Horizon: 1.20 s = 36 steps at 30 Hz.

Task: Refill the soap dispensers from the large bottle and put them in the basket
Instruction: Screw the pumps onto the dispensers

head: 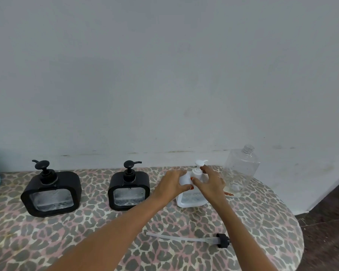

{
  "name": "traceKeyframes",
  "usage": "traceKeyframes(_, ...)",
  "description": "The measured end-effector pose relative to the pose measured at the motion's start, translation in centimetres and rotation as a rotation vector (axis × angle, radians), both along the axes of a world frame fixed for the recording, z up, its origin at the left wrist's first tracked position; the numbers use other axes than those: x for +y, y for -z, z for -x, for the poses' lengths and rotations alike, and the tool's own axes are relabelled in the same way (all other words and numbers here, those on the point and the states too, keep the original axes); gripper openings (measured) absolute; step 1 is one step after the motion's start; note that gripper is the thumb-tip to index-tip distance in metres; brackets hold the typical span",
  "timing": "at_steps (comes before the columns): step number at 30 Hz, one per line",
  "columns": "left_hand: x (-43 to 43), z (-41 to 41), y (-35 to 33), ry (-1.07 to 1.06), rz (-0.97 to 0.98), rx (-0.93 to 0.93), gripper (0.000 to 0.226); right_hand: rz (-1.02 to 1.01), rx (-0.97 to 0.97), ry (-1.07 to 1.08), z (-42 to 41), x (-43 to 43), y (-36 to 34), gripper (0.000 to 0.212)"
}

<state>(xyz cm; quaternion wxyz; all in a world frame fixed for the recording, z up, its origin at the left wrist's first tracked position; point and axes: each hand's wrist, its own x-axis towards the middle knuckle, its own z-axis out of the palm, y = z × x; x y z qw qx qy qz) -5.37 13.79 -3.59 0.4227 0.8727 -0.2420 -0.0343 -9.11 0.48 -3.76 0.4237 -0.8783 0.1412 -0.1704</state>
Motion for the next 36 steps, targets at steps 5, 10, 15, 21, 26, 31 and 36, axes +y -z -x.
traceKeyframes(5,0.0,0.0,0.0,0.007,-0.006,-0.008,0.055,0.012,0.012,0.015,0.1,-1.0,-0.4,0.038)
traceKeyframes(10,0.0,0.0,0.0,0.0,-0.008,-0.01,0.058,-0.035,-0.019,0.112,-0.5,-0.2,-0.1,0.037)
traceKeyframes(15,0.0,0.0,0.0,0.003,-0.002,-0.005,0.055,-0.067,-0.025,0.042,-0.4,-0.2,0.4,0.046)
traceKeyframes(21,0.0,-0.1,0.3,0.01,-0.008,-0.011,0.058,-0.018,0.013,0.006,0.1,-1.3,0.1,0.04)
traceKeyframes(26,0.0,0.0,0.1,0.004,0.011,-0.01,0.053,0.024,-0.004,0.082,-0.5,-0.5,0.4,0.039)
traceKeyframes(31,0.0,0.0,0.2,-0.007,0.011,-0.014,0.054,0.067,-0.004,0.076,-0.7,-0.1,0.7,0.044)
traceKeyframes(36,0.0,-0.1,0.3,-0.002,0.021,-0.012,0.055,0.033,0.013,-0.013,-0.3,-1.0,0.5,0.034)
